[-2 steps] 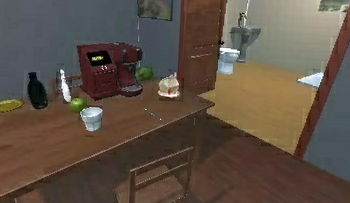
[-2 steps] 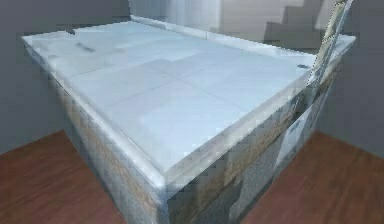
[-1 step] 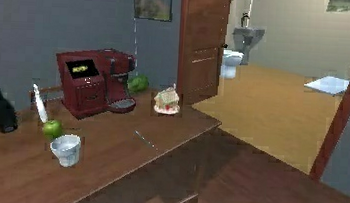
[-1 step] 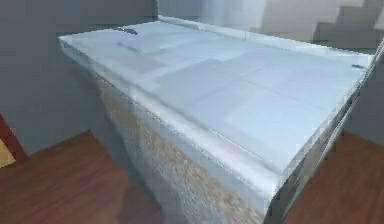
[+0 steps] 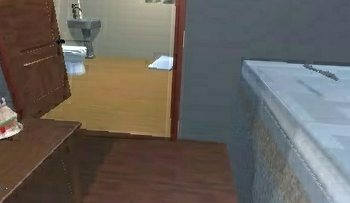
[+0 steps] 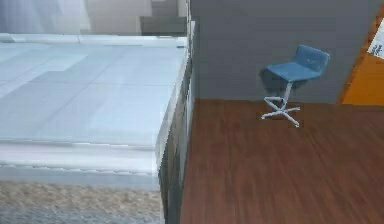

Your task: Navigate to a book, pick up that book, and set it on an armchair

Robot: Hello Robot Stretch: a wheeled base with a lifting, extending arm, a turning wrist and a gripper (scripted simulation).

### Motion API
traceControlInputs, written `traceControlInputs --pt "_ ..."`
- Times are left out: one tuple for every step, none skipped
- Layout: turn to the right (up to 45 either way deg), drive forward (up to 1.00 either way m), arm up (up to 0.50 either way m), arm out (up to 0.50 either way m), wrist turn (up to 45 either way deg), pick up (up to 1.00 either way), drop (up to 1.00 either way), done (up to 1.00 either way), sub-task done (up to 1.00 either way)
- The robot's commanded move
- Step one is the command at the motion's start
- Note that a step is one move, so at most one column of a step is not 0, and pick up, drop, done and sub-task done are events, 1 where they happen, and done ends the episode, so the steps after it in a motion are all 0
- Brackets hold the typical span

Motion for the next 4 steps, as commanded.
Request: traceControlInputs --pt "0.0 0.75 0.0 0.0 0.0 0.0 0.0 0.0 0.0" --pt "-24.0 0.0 0.0 0.0 0.0 0.0 0.0 0.0 0.0" --pt "0.0 1.0 0.0 0.0 0.0 0.0 0.0 0.0 0.0" --pt "-24.0 0.0 0.0 0.0 0.0 0.0 0.0 0.0 0.0"
